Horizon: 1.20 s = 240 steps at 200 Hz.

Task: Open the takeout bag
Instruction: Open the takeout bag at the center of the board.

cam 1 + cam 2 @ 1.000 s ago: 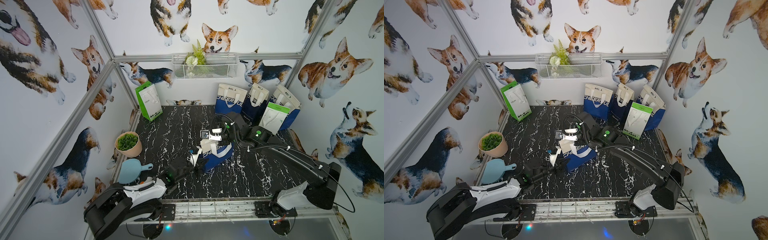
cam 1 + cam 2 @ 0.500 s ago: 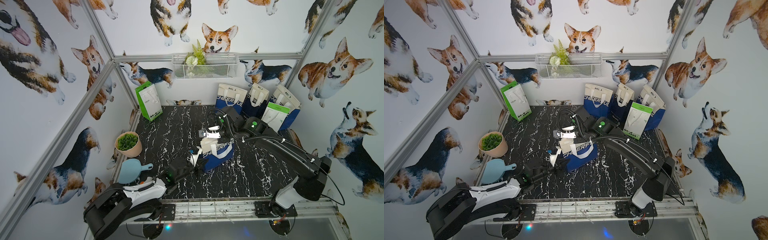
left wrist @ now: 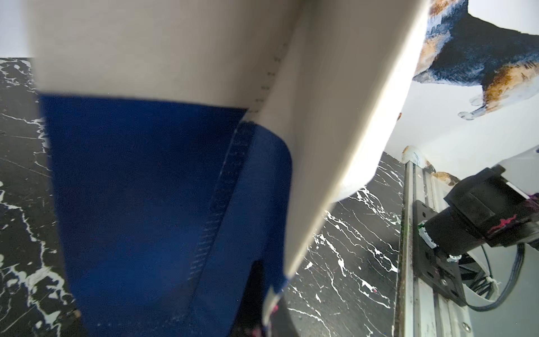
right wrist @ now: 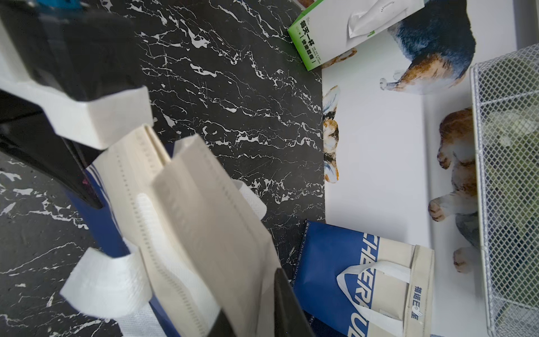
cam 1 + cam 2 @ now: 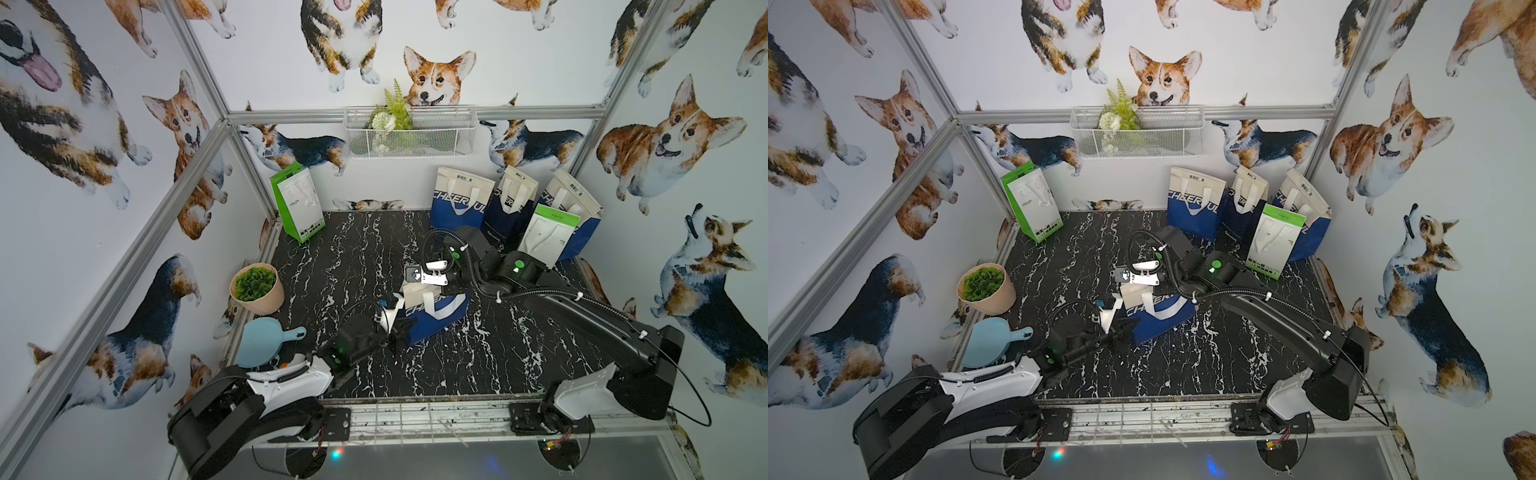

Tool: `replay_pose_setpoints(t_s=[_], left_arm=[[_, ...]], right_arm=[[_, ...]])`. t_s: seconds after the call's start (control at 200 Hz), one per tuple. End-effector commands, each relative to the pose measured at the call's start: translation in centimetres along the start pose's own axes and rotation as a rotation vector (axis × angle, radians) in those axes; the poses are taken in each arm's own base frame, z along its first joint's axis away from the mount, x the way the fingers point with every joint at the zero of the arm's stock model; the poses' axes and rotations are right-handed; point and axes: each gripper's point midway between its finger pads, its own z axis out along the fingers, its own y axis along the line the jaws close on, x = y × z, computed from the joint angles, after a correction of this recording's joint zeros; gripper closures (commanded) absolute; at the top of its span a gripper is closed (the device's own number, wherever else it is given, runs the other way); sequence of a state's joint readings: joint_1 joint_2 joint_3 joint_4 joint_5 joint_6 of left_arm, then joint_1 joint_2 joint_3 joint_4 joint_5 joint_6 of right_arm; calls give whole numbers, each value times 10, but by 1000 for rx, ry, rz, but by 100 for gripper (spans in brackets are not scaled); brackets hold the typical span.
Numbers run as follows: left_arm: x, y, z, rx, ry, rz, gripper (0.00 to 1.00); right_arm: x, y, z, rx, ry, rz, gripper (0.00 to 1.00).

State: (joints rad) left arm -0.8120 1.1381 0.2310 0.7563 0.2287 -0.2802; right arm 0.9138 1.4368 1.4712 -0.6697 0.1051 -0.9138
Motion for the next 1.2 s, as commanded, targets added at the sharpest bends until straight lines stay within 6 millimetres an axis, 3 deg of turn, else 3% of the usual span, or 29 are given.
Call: replay_pose_setpoints(t_s=[0.0,0.315,0.39,0.44,0.671,1.006,1.196], left_arm=[[-3,-2,-2,7,-16,7,100],[-3,-1,-1,4,-14,8,100],[-3,-1,-2,4,-17,7,100],[-3,-2,-2,4,-18,8,100],[-3,-1,-2,4,-18,10,100],[-2,-1,-3,4,-18,10,100],[0,-2,-2,8,-11,9,100]], right_arm=[[-3,-4,4,16,-12,36,79],[10,-5,10,41,48,42,80],[13,-6,9,39,52,54,89],[13,-5,9,36,54,53,100],[0,-6,-1,-6,10,55,100],[10,-6,7,-84,76,20,100],[1,-15,-8,-110,66,16,100]])
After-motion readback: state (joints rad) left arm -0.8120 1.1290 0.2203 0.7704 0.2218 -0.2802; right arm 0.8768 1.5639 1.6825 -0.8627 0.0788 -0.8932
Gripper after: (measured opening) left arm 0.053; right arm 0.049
